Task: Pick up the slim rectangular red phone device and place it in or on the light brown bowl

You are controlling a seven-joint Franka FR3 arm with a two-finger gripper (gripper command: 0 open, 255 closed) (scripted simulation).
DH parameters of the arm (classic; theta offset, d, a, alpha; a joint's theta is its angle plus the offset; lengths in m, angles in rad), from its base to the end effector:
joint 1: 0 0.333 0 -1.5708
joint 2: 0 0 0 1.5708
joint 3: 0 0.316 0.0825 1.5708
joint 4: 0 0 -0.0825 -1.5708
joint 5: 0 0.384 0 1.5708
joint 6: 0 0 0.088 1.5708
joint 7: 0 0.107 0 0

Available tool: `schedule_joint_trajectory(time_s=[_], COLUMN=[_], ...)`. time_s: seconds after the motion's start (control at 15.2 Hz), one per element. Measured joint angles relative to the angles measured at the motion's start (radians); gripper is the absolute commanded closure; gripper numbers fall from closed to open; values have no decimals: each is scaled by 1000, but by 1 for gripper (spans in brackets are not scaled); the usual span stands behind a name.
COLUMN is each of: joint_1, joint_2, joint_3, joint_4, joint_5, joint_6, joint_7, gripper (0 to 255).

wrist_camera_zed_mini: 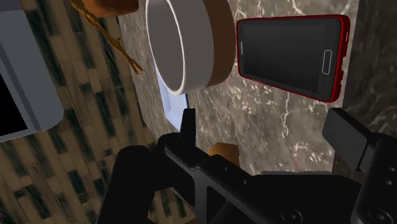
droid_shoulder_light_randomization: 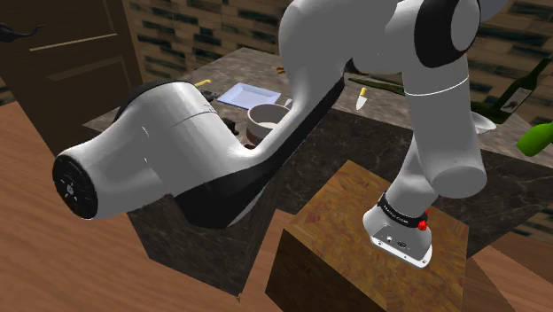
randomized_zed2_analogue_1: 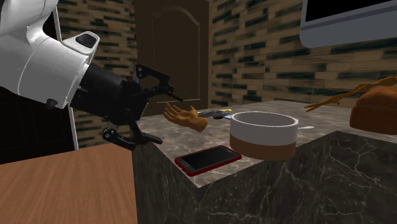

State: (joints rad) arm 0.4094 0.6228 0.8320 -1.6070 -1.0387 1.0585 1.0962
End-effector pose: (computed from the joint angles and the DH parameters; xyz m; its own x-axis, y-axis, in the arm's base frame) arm 0.3664 0.4684 0.3449 0.9565 0.2819 0.0747 0.0699 -0.4705 0.8796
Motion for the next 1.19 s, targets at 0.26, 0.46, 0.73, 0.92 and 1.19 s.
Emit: schedule_joint_trajectory(time_s=[0.26,0.46,0.73,0.92,1.19], joint_1=[147,221,199,161,147], joint_2=[187,295,293,270,262], joint_3=[-82,-135,-141,-140,-139], joint_4=[133,214,172,116,94], joint_5=[-93,-150,-155,-156,-154], joint_6=[-86,-123,-105,-77,-66], joint_7=[-3,-27,-14,-3,3], gripper=[0,0,0,0,0])
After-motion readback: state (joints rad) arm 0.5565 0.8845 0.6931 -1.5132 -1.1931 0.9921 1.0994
